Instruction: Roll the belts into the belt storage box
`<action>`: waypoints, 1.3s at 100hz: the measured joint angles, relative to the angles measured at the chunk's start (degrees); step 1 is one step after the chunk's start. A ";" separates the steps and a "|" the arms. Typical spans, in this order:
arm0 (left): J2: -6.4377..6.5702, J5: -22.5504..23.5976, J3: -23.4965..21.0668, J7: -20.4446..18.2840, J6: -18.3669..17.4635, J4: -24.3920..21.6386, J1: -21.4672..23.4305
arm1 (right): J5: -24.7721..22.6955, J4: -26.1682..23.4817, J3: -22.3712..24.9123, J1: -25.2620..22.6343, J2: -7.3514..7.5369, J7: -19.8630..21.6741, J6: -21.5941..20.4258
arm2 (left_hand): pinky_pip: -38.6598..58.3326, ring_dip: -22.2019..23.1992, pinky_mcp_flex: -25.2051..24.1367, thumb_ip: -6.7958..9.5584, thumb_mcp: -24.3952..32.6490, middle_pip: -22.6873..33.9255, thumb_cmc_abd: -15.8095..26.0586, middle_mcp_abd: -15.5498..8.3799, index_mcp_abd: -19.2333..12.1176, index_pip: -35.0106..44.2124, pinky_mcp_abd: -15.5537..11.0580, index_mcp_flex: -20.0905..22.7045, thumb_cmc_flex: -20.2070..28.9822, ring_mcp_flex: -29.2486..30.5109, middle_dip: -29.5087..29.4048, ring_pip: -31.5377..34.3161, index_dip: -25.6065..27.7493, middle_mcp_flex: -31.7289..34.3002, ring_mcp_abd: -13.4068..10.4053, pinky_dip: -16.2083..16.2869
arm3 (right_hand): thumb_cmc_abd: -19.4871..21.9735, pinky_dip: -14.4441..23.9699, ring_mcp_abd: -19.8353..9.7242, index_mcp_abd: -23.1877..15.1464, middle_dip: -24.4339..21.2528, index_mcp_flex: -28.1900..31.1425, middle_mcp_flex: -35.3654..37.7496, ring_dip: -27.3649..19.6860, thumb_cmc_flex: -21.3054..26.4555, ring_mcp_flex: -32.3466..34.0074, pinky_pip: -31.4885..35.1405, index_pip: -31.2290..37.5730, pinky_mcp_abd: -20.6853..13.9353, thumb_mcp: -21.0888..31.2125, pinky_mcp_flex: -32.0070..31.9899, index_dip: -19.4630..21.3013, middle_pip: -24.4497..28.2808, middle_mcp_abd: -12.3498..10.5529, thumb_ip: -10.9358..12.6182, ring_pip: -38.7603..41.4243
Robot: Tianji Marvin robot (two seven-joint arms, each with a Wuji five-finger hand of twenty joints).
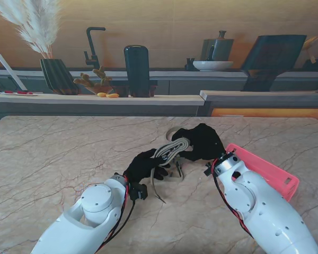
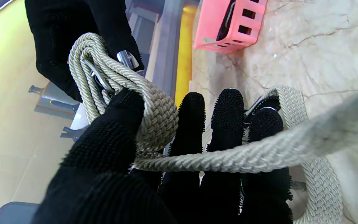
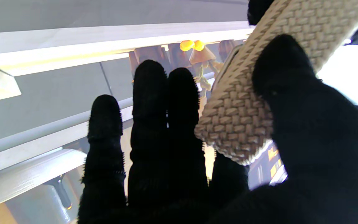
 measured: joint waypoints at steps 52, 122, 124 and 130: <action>-0.89 -4.35 0.90 2.73 -6.42 0.99 1.02 | 7.65 5.53 -8.87 4.32 -3.49 -11.03 10.82 | -9.75 -5.68 -9.31 0.39 2.02 -8.52 1.75 0.48 -0.27 -6.54 -2.90 -14.76 -18.76 -16.00 -5.72 -15.78 -0.89 -17.95 -1.33 -2.18 | 0.00 -2.06 1.41 0.85 -1.76 0.14 -0.15 0.01 -0.02 -0.97 3.12 0.00 0.71 -0.05 -0.43 -0.14 3.33 1.25 0.03 3.84; -1.88 -4.15 1.35 12.05 -9.94 0.21 3.23 | 8.01 8.53 -15.22 7.45 -4.31 -10.56 9.79 | -13.97 -9.05 -7.30 0.40 6.16 -7.34 1.75 -0.88 0.45 -4.46 -10.38 -25.64 -18.63 -20.14 -7.01 -17.41 -2.72 -25.19 -5.58 -4.10 | 0.07 -4.67 4.43 6.94 -3.48 0.13 -0.23 -0.54 1.22 -1.53 5.63 2.68 2.19 2.03 -1.55 -0.18 5.98 4.81 1.48 6.29; -1.92 -4.10 1.34 12.45 -10.04 0.19 3.27 | 8.00 8.53 -15.31 7.45 -4.25 -10.32 9.66 | -13.97 -9.09 -7.23 0.40 6.26 -7.31 1.75 -0.88 0.45 -4.46 -10.53 -25.65 -18.63 -20.14 -7.02 -17.39 -2.81 -25.47 -5.63 -4.11 | 0.07 -4.69 4.47 6.96 -3.49 0.13 -0.23 -0.54 1.22 -1.53 5.64 2.72 2.19 2.03 -1.65 -0.18 5.98 4.84 1.48 6.29; -2.07 -3.72 1.32 13.66 -10.24 0.17 3.30 | 8.08 8.53 -15.53 7.44 -4.13 -9.46 9.28 | -13.35 -9.20 -6.02 0.40 6.93 -7.13 1.75 -0.88 0.45 -4.44 -10.55 -25.66 -18.63 -20.10 -7.04 -16.86 -3.41 -25.47 -5.64 -4.12 | 0.07 -4.70 4.61 7.06 -3.52 0.09 -0.23 -0.54 1.22 -1.53 5.66 3.10 2.31 2.03 -2.10 -0.19 5.98 4.99 1.48 6.29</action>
